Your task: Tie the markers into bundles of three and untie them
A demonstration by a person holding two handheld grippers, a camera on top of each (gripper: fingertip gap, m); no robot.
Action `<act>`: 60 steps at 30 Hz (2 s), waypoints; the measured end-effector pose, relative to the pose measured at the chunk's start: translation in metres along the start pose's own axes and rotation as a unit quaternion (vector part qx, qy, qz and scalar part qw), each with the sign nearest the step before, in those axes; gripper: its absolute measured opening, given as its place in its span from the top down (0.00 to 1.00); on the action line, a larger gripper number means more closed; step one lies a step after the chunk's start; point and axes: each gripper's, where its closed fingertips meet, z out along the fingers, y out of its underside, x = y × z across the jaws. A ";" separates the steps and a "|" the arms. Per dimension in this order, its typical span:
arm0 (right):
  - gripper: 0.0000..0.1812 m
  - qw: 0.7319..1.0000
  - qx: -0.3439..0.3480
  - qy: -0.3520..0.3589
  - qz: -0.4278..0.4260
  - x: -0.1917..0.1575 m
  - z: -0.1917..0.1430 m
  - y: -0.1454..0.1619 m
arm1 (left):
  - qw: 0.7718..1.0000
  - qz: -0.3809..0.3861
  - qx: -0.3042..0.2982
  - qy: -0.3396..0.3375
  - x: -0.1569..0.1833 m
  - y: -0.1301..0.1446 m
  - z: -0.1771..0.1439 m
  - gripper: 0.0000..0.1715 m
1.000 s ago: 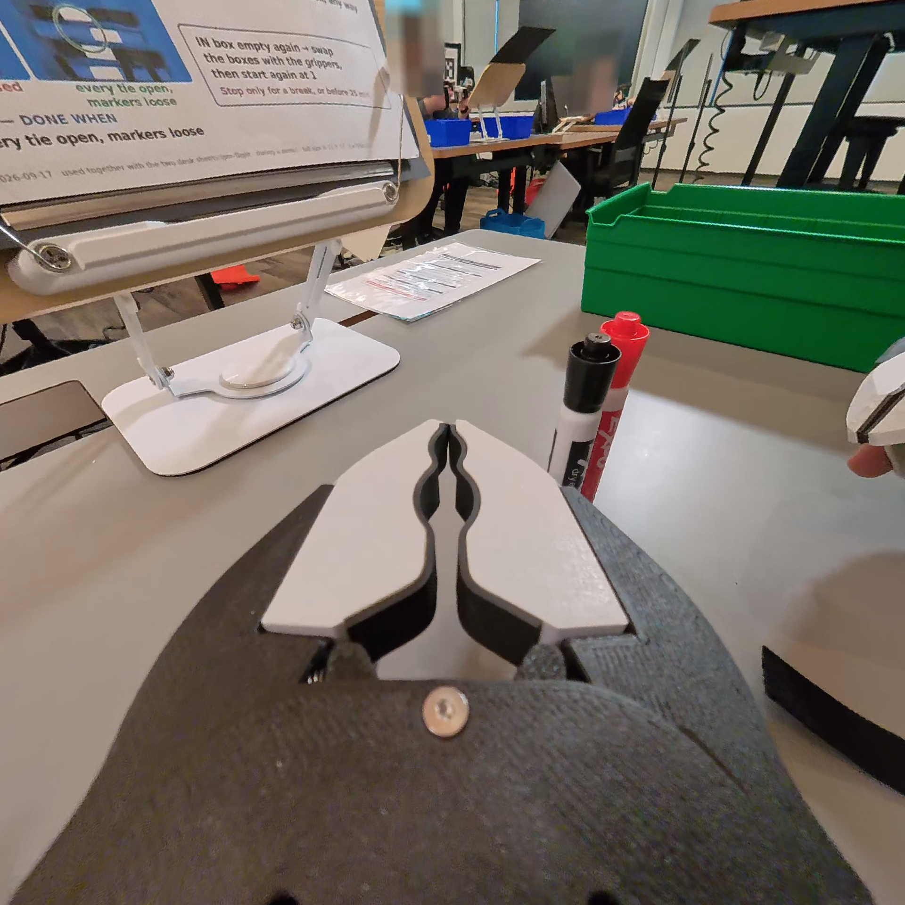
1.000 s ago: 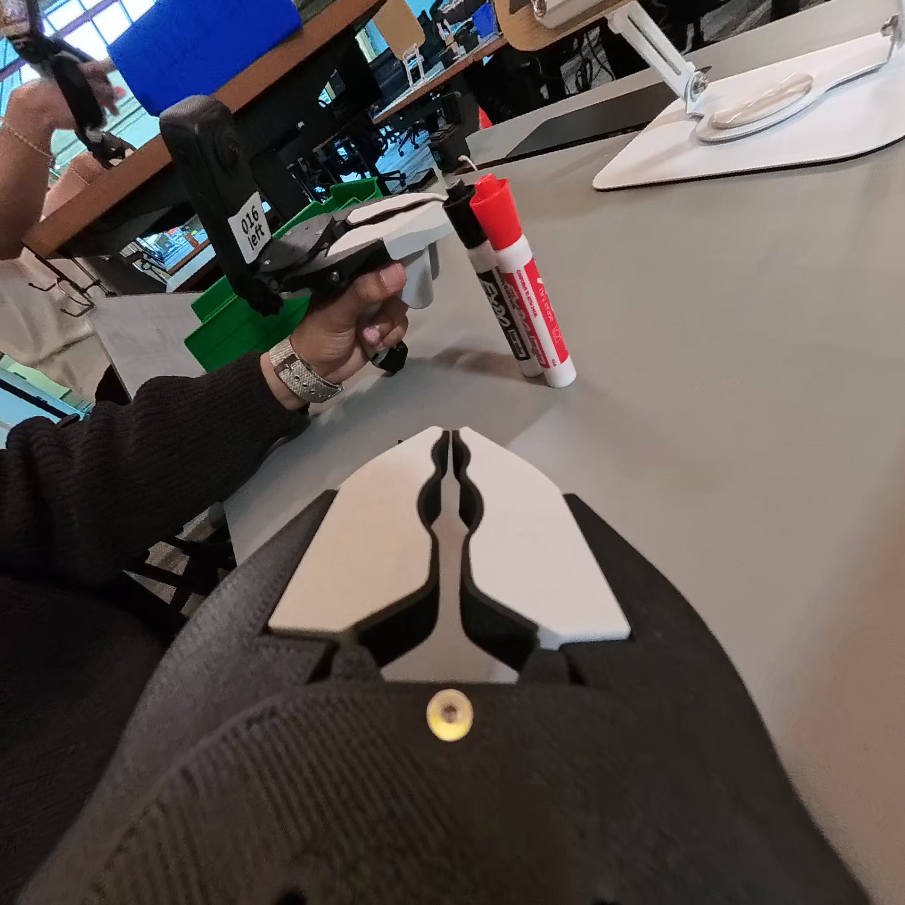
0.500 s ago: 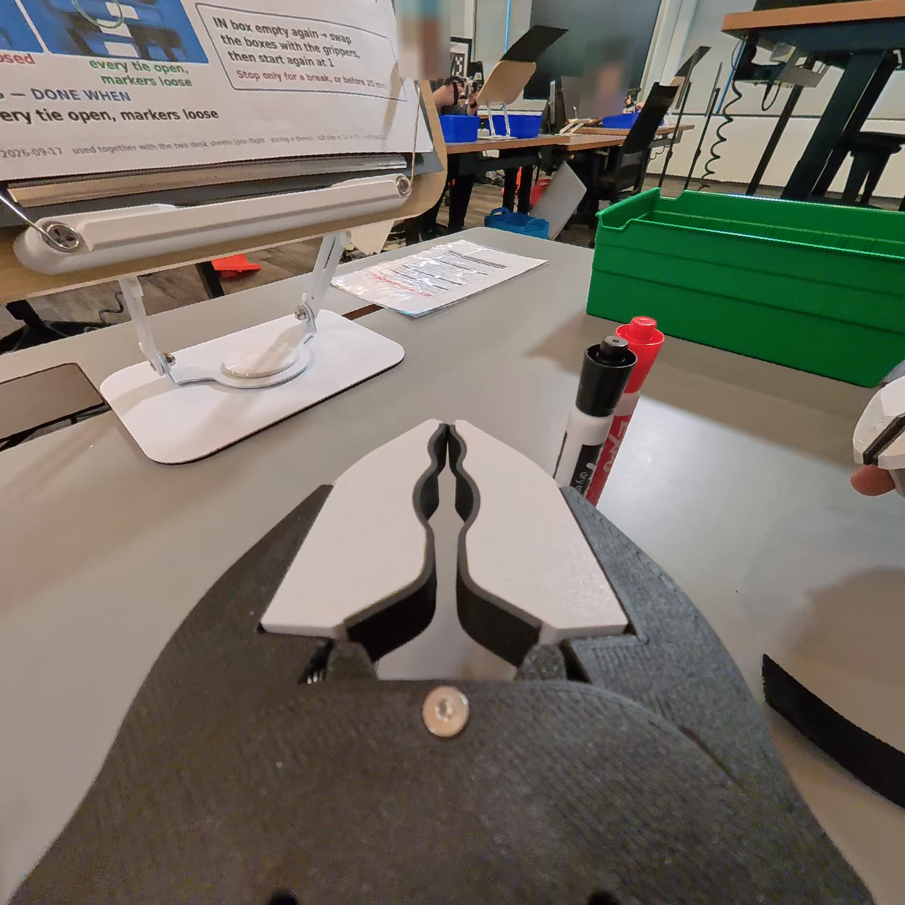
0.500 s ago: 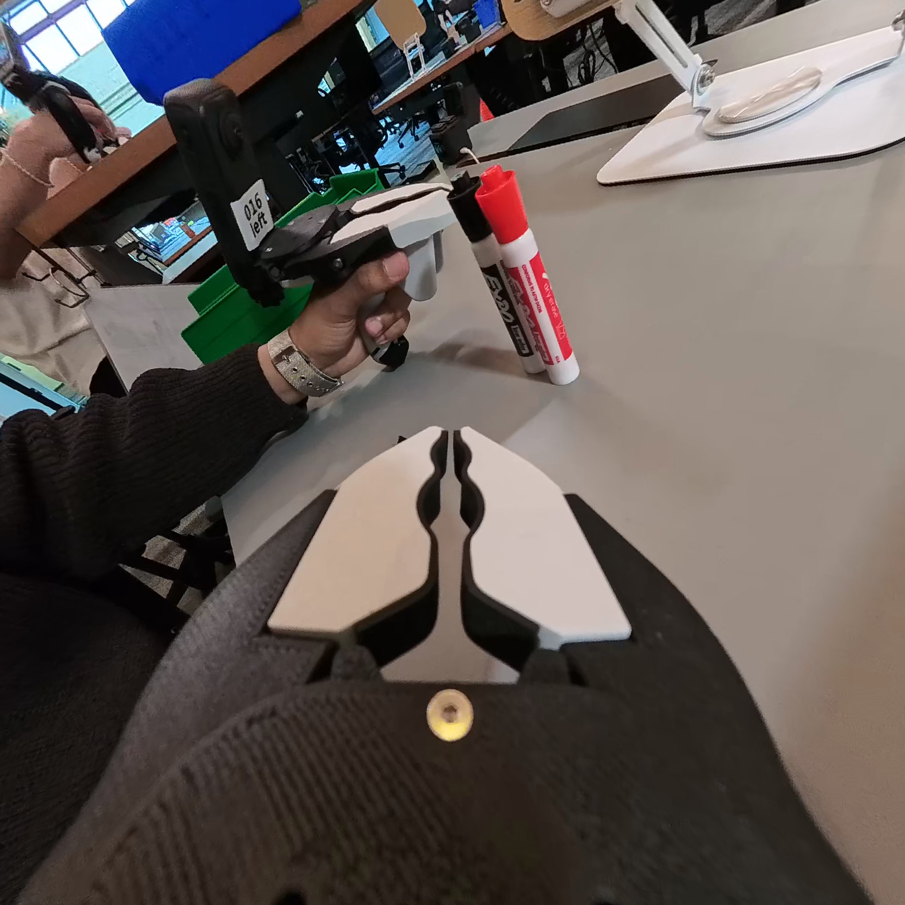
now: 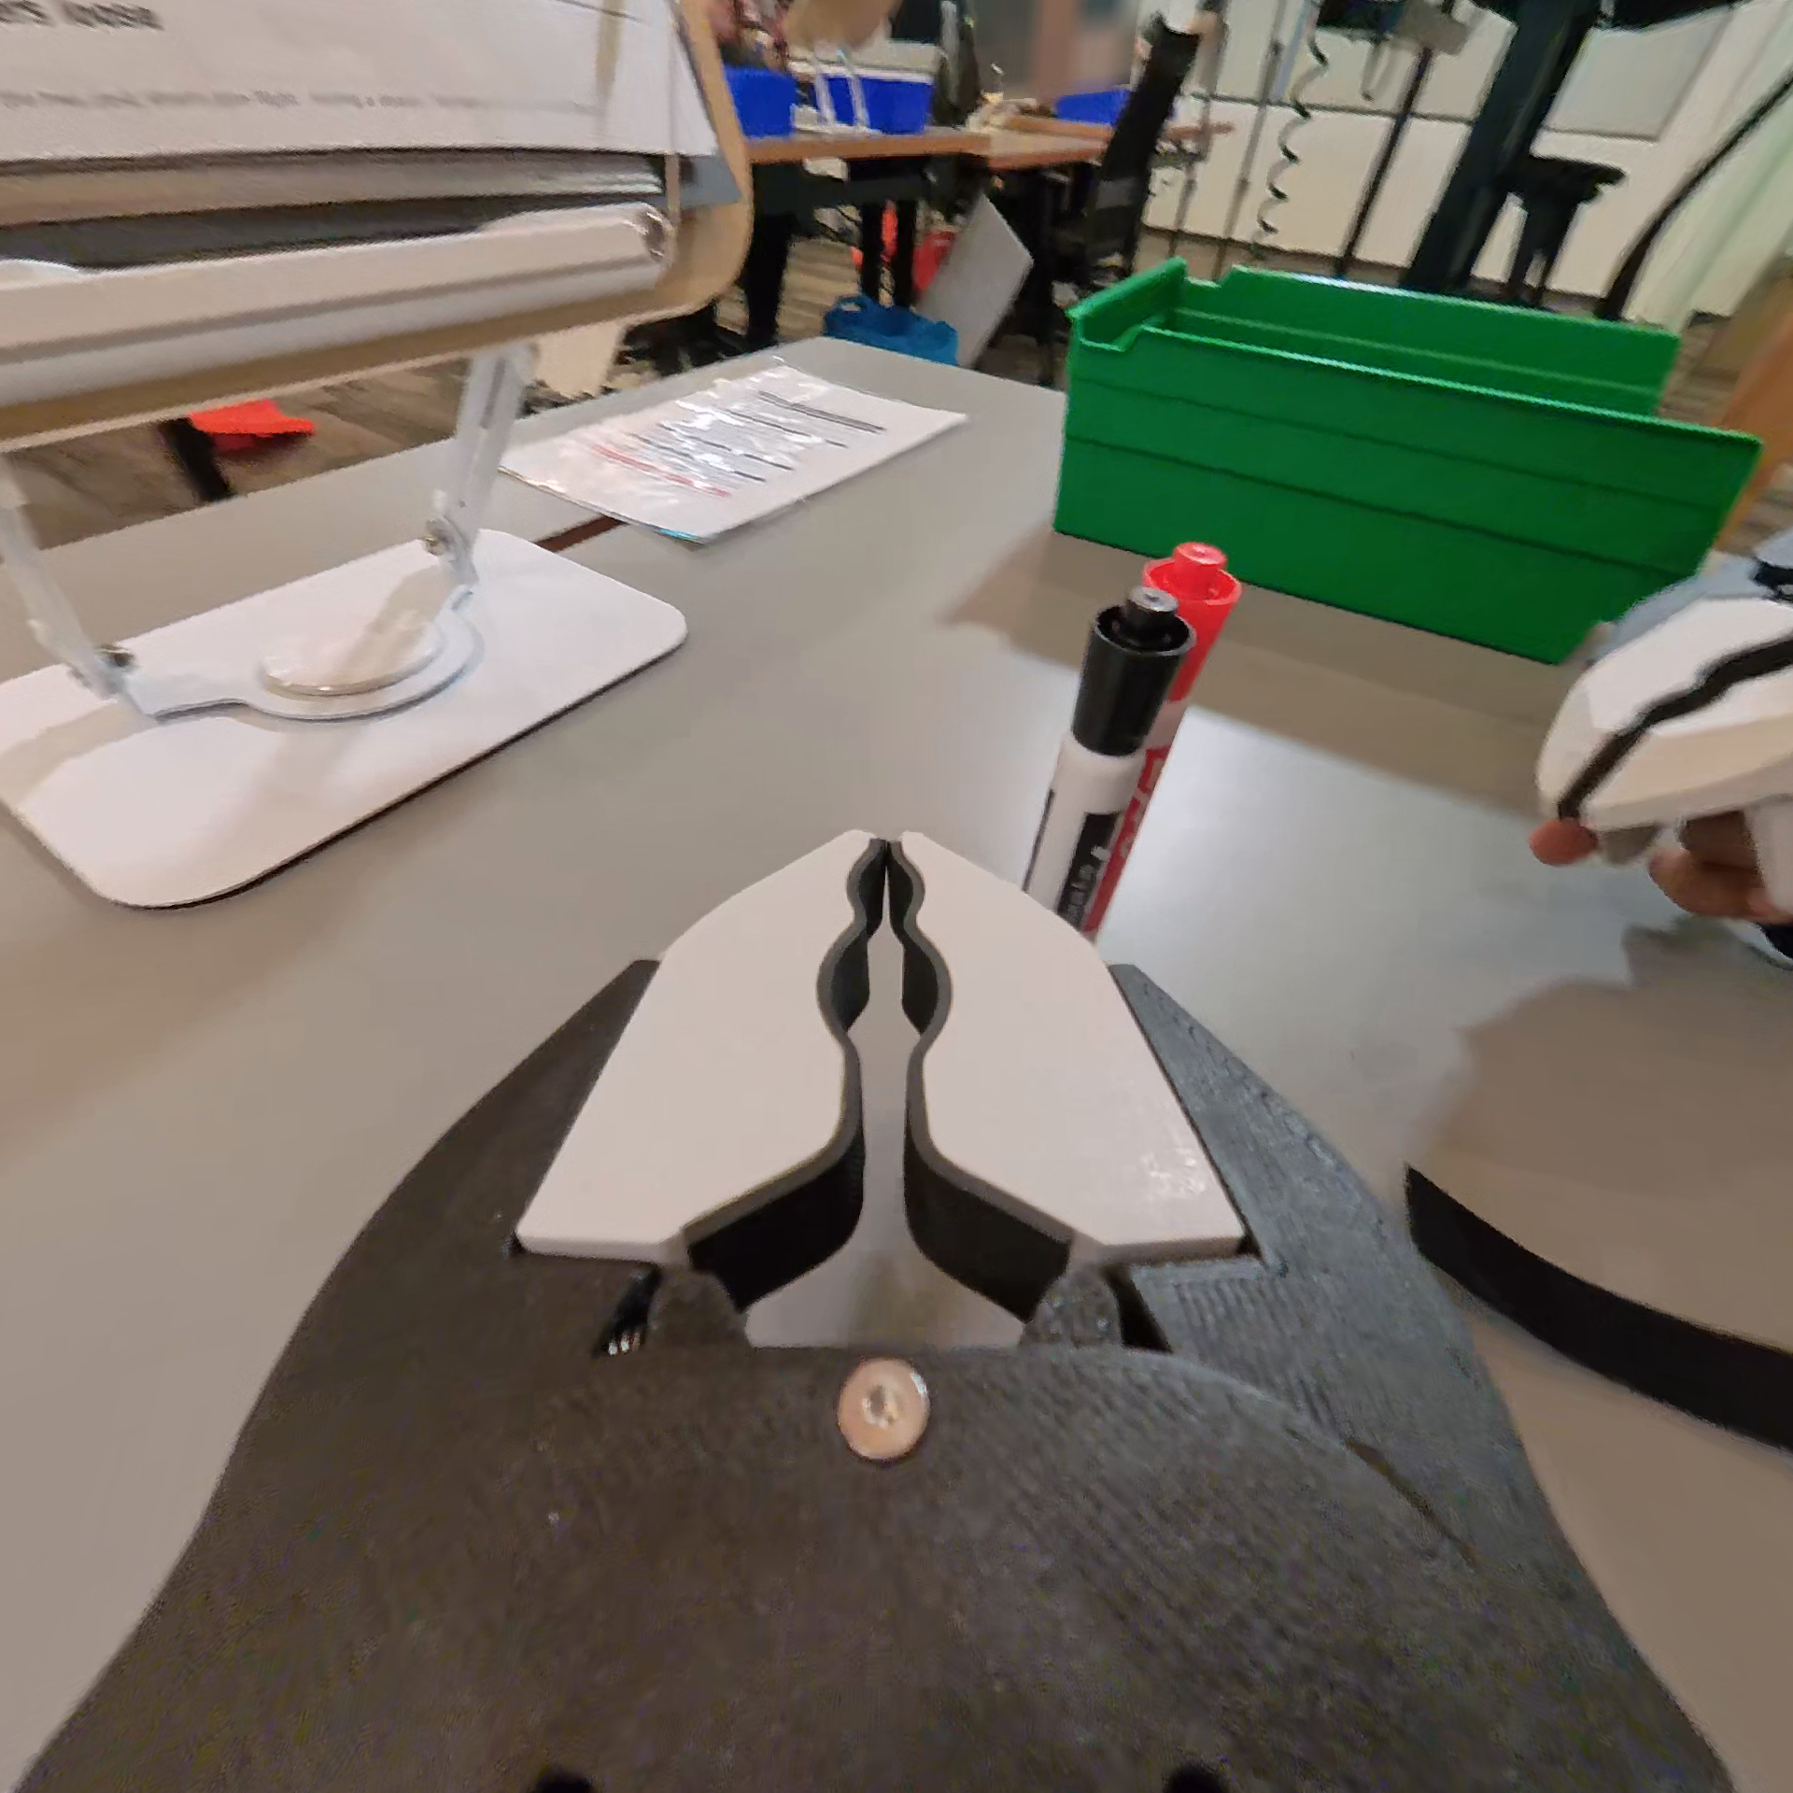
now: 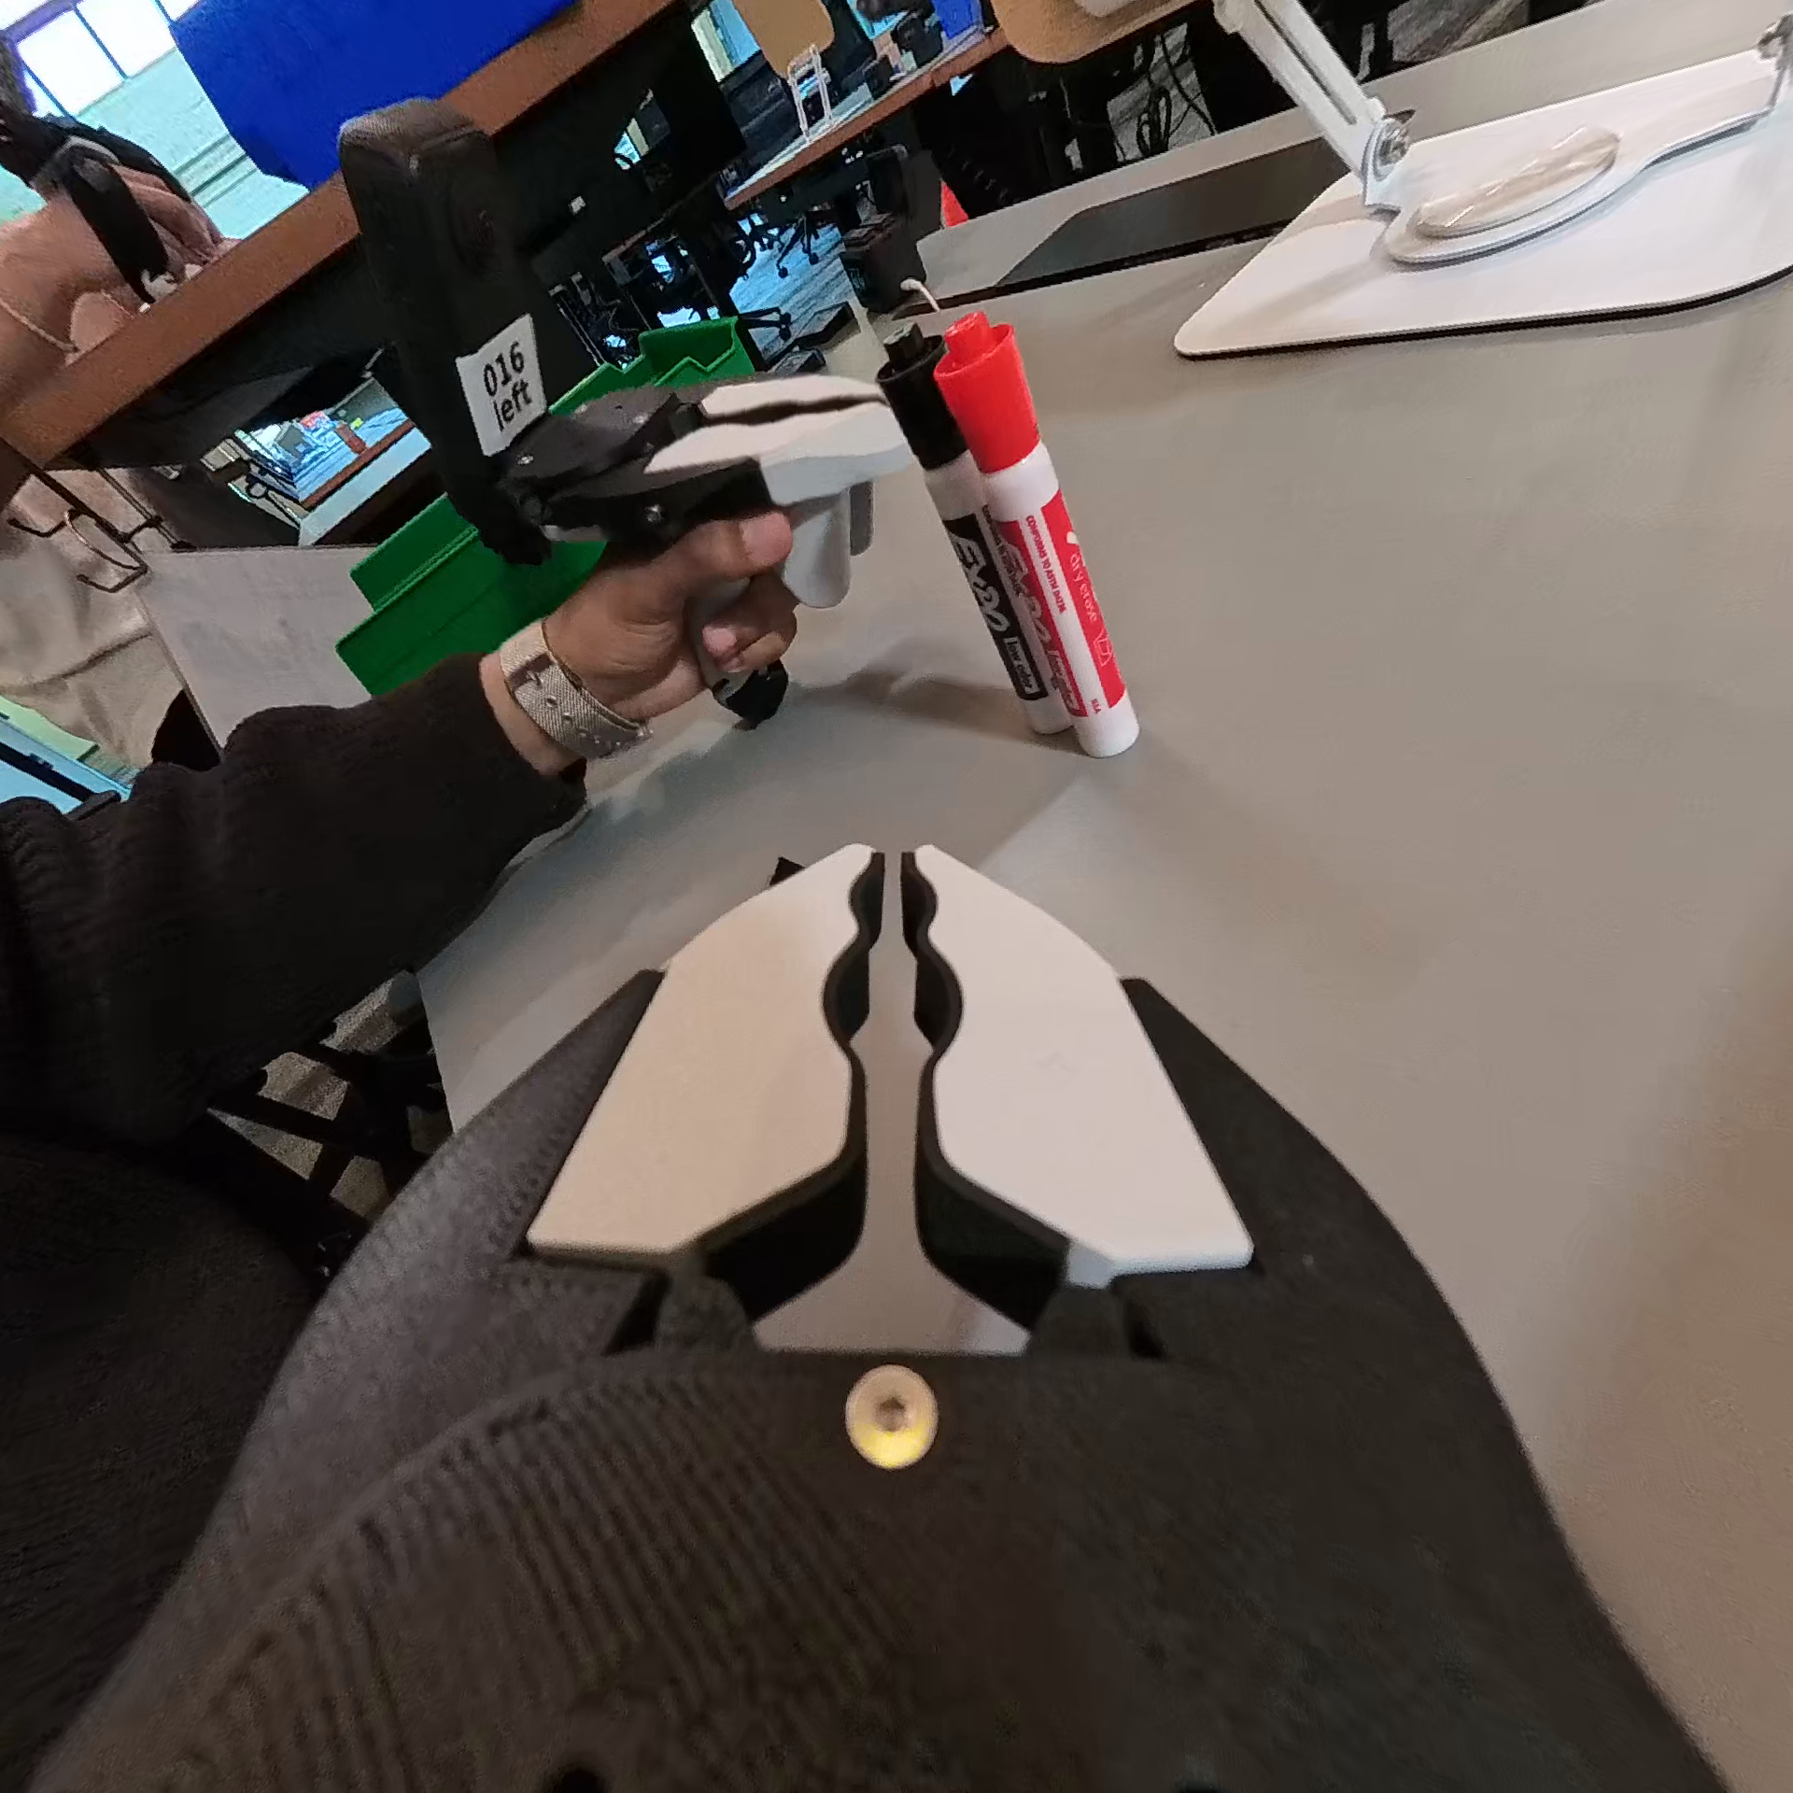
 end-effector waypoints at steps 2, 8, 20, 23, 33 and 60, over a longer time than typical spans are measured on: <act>0.98 1.000 -0.003 0.004 -0.005 0.001 0.000 0.001 | 0.999 -0.009 -0.018 0.029 0.007 0.004 0.001 0.98; 0.98 1.000 -0.006 0.006 -0.010 0.000 0.001 0.002 | 0.993 -0.061 -0.069 0.071 0.016 0.018 0.009 0.93; 0.97 1.000 -0.003 0.007 -0.001 0.000 -0.004 0.003 | 0.980 -0.024 -0.170 0.104 0.039 0.044 0.022 0.92; 0.96 1.000 -0.002 0.006 0.002 0.000 -0.004 0.003 | 0.978 -0.029 -0.182 0.097 0.038 0.048 0.024 0.92; 0.96 1.000 -0.004 0.006 0.002 -0.001 -0.004 0.004 | 0.974 -0.054 -0.189 0.114 0.043 0.049 0.027 0.92; 0.96 1.000 0.000 0.005 0.015 0.002 -0.005 0.004 | 0.969 -0.072 -0.206 0.120 0.045 0.054 0.027 0.92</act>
